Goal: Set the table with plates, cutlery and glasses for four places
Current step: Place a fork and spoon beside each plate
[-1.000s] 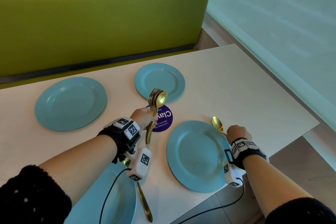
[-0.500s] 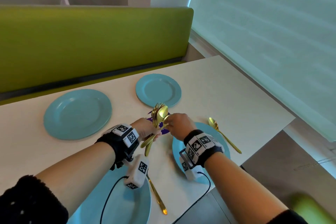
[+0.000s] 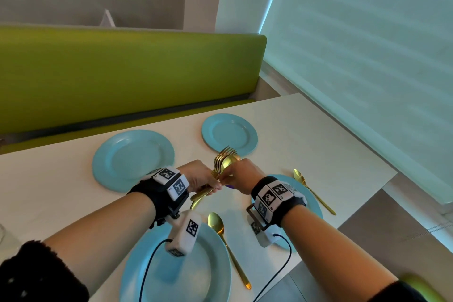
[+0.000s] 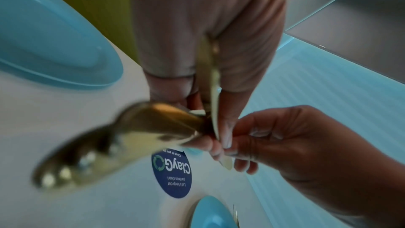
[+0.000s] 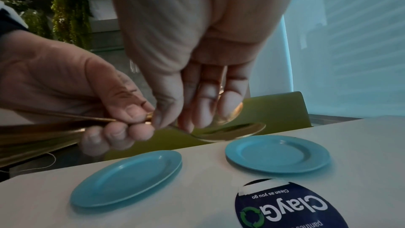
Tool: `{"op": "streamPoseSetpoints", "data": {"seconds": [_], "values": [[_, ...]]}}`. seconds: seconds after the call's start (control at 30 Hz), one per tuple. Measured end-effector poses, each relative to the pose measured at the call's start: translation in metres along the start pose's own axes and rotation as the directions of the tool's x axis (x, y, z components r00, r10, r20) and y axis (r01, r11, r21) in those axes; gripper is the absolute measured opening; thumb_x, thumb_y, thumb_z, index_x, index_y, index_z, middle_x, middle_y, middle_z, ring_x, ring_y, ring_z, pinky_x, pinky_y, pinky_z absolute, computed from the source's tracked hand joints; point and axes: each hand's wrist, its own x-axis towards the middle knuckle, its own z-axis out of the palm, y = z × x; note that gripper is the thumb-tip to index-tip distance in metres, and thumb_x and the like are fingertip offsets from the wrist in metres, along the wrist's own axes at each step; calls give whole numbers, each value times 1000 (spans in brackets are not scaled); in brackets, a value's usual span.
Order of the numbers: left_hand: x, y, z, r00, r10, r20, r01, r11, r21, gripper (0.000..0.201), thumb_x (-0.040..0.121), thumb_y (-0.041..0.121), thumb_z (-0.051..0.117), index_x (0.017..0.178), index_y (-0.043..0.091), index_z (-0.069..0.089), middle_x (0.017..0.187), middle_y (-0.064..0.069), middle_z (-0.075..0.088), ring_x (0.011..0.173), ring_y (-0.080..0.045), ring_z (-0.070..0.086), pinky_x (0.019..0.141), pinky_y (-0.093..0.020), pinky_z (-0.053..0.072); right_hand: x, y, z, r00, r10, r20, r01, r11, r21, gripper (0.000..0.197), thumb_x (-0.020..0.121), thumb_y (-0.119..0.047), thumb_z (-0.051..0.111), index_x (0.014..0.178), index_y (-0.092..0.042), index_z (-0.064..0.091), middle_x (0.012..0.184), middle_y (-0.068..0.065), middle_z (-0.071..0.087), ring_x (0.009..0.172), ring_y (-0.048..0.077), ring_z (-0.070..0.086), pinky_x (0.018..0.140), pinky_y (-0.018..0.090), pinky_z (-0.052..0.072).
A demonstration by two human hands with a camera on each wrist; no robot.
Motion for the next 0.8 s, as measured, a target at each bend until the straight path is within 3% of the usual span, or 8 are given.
{"op": "streamPoseSetpoints", "data": {"seconds": [0.17,0.23,0.4,0.53,0.57,0.63,0.7,0.8], "values": [[19,10,-9,1000,27,-12,-27,1000,-10,12,81,-5,65,71,1,63,69,-13,65,59,-17,57,57,-22,50,23,12,-16,994,-77,74,77,997,-5,22,90,-20,59,107,-20,73,110,-1,69,104,16,58,84,24,44],[30,16,-12,999,25,-47,-27,998,-54,14,85,-2,62,72,1,62,71,-14,65,59,-17,58,57,-22,50,40,23,-21,993,-63,102,63,998,1,20,88,-20,62,104,-19,74,111,0,67,106,16,57,87,25,44],[64,24,-34,971,-39,-237,14,994,-109,11,89,5,60,79,2,62,72,-10,64,59,-14,55,52,-18,49,95,78,-41,993,58,99,-62,997,42,17,85,-19,67,100,-15,75,108,1,70,107,16,59,94,24,43],[89,18,-56,923,-89,-375,12,979,-202,5,87,3,61,82,4,63,76,-8,66,65,-13,59,54,-17,52,137,137,-57,969,245,20,-246,968,54,23,86,-24,67,106,-15,73,113,2,69,110,18,59,95,20,40],[95,16,-60,912,-97,-398,8,976,-218,3,87,3,62,84,3,64,75,-7,66,66,-14,60,58,-18,54,147,151,-60,952,306,-10,-304,949,88,22,85,-24,67,105,-15,74,113,2,70,109,18,60,95,21,41],[105,12,-67,897,-105,-428,2,972,-236,6,86,3,63,81,6,64,77,-8,67,72,-17,62,79,-29,56,166,176,-63,907,418,-46,-412,906,99,21,86,-26,66,103,-16,74,112,2,70,108,19,62,95,23,44],[112,11,-72,888,-111,-446,-10,966,-260,7,85,3,64,79,6,65,82,-11,67,80,-22,62,95,-38,51,184,195,-63,870,491,-47,-489,871,36,25,88,-30,62,106,-17,73,115,3,69,108,20,62,95,26,48],[118,13,-75,874,-115,-472,-11,966,-257,7,84,4,66,79,8,66,95,-18,69,91,-25,64,100,-40,48,206,211,-60,823,565,-55,-567,824,-25,31,91,-35,57,109,-13,69,114,6,67,107,21,63,86,25,48]]}}
